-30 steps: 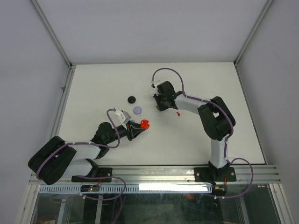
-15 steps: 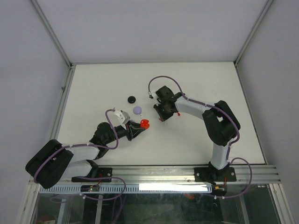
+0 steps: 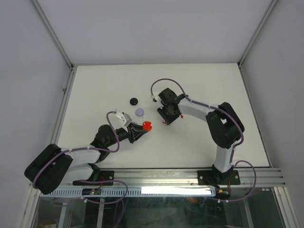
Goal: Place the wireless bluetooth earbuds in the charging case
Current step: Move the earbud to the center of the board, then pick up the earbud from the center of the board, then place the earbud in the charging case, then pick up the earbud from the center of the board.
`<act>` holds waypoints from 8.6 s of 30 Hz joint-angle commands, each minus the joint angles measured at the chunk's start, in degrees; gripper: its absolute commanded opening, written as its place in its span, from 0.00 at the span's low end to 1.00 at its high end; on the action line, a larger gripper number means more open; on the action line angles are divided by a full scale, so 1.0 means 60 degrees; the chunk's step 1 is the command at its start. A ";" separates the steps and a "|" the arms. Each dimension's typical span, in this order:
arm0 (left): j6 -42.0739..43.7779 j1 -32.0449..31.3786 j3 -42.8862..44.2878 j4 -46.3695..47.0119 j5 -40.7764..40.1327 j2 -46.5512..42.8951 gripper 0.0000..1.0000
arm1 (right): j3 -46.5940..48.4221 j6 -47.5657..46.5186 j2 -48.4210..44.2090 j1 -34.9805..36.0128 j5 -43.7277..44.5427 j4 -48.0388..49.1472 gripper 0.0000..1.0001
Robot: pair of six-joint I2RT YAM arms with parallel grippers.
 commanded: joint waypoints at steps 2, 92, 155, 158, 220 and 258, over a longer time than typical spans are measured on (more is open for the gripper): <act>0.0202 0.0082 0.0012 0.0498 0.0123 -0.0167 0.00 | 0.0089 -0.0179 -0.0249 0.0007 0.0480 0.0352 0.36; 0.0842 0.0066 0.1039 0.2618 0.1485 0.0884 0.00 | -0.3367 -0.2407 -0.6850 0.5638 0.6266 0.5734 0.15; -0.0532 0.0070 0.1374 0.2108 0.0914 0.0156 0.00 | -0.3926 -0.3790 -0.6235 0.6585 0.6346 0.6442 0.15; -0.0479 0.0073 0.1507 0.1926 0.0924 0.0243 0.00 | -0.4007 -0.3918 -0.6268 0.6633 0.6448 0.6443 0.14; 0.0418 0.0074 0.0642 0.3439 0.0112 0.0577 0.00 | -0.1265 0.1052 -0.5156 0.6464 0.6655 0.3746 0.36; 0.0757 0.0091 0.0437 0.0180 -0.2071 -0.0782 0.00 | -0.3300 0.3003 -0.3539 -0.1433 0.1583 0.4009 0.42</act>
